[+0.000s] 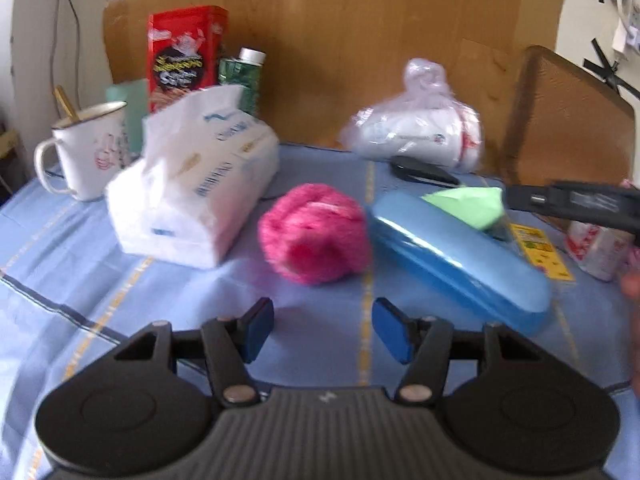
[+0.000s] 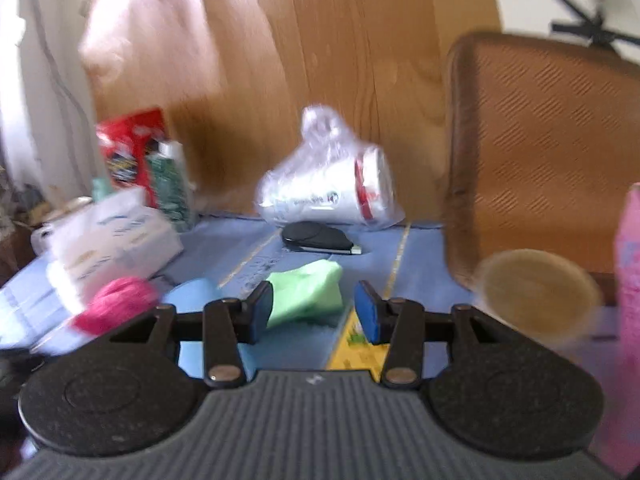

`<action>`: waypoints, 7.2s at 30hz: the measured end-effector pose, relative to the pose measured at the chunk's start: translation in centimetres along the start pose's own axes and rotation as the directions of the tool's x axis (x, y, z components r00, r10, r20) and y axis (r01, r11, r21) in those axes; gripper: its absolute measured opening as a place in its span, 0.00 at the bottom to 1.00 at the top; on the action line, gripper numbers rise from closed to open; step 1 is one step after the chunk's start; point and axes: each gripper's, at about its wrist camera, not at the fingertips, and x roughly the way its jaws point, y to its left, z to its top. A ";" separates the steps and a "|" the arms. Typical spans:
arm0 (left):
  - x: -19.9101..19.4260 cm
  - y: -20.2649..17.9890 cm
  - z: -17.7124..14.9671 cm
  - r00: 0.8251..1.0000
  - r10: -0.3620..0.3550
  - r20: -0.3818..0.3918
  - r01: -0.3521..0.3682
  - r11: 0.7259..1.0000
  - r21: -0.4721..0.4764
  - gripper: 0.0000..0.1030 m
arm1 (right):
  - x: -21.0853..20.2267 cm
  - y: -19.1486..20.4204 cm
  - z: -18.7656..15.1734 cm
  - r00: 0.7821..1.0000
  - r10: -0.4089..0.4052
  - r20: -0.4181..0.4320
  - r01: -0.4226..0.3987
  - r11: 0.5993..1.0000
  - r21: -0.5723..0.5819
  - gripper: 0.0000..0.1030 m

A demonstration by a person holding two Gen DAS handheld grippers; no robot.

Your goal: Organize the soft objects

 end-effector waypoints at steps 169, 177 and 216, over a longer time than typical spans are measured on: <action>-3.0 -10.0 -2.1 0.794 -0.561 -0.232 0.553 0.826 -0.106 0.55 | -17.0 0.0 -12.9 0.999 -0.036 0.032 0.038 0.995 -0.090 0.50; -5.9 -15.1 1.4 0.759 -0.632 -0.158 0.642 0.766 0.023 0.50 | -19.5 -2.1 -12.0 0.980 -0.107 0.171 0.115 0.993 -0.036 0.49; -0.8 -1.5 -1.0 0.989 -0.132 0.066 0.133 0.991 -0.010 0.57 | -2.3 -0.5 -3.5 0.983 -0.178 -0.037 0.179 0.984 0.019 0.80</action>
